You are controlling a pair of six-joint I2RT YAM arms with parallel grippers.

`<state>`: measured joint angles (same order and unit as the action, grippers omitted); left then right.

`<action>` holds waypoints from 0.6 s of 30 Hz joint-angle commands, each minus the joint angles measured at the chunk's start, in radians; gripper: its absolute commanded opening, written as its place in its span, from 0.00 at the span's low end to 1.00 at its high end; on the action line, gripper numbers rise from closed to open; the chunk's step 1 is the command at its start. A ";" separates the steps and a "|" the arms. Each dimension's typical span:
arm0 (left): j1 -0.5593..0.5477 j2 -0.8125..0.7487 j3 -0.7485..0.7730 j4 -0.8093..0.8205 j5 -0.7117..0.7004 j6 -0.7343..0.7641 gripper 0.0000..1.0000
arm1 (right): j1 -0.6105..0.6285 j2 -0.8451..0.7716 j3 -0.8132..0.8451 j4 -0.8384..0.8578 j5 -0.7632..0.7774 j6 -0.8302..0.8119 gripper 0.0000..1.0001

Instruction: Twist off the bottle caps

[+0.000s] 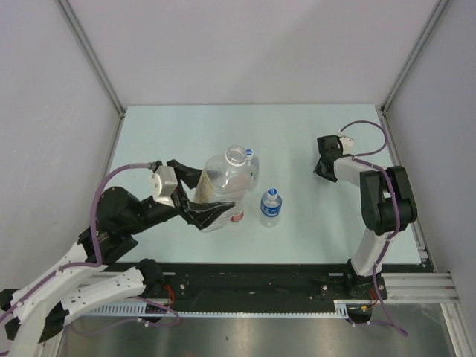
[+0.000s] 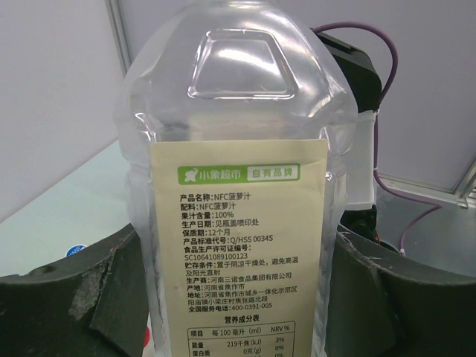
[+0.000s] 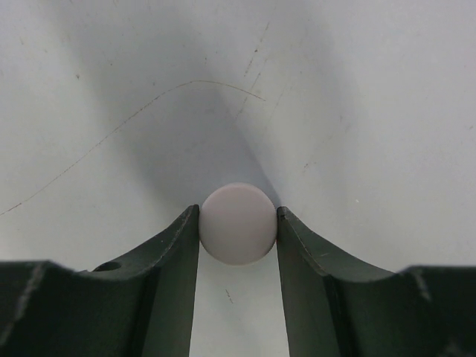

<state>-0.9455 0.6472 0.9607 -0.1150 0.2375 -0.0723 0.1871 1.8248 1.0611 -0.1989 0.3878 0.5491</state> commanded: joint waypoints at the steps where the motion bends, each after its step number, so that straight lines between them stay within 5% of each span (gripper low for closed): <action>1: 0.005 0.000 -0.011 0.043 -0.014 -0.011 0.01 | 0.005 -0.008 0.019 -0.036 -0.012 -0.006 0.44; 8: 0.005 0.005 -0.019 0.049 -0.021 -0.004 0.01 | -0.031 -0.164 0.033 -0.046 -0.056 0.028 0.69; 14: 0.005 0.034 -0.030 0.074 -0.021 -0.003 0.01 | -0.032 -0.419 0.086 -0.096 -0.171 0.087 0.72; 18: 0.005 0.063 -0.031 0.100 -0.029 -0.001 0.01 | 0.070 -0.706 0.085 -0.045 -0.276 0.069 0.72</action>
<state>-0.9455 0.6830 0.9291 -0.0875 0.2298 -0.0719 0.1650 1.3708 1.0985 -0.2916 0.2417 0.6048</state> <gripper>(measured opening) 0.756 0.718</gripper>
